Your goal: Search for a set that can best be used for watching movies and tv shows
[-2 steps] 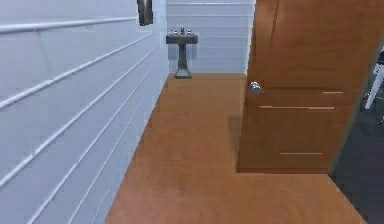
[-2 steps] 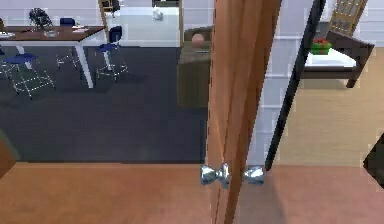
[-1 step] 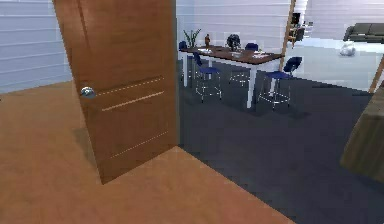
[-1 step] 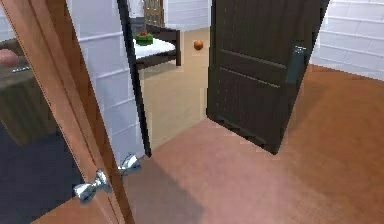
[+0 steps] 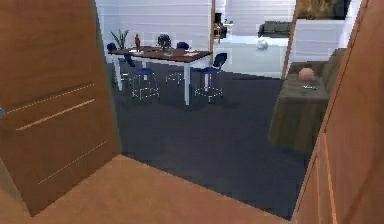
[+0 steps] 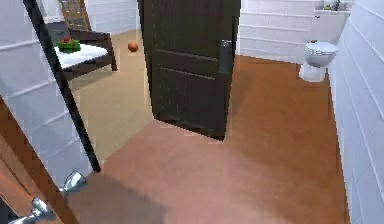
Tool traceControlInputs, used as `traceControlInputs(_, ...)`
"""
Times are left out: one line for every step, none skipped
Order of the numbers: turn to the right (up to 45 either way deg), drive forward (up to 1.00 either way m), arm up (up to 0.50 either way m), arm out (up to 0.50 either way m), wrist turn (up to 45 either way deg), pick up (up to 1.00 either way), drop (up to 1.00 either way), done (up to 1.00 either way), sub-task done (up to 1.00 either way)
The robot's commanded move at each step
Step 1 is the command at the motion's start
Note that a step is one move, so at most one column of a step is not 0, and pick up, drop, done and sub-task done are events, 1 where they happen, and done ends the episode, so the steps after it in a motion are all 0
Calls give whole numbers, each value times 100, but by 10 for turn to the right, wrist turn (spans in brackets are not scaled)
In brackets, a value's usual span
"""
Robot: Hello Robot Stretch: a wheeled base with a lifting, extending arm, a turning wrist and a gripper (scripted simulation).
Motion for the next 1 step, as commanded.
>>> traceControlInputs(0, 75, 0, 0, 0, 0, 0, 0, 0)
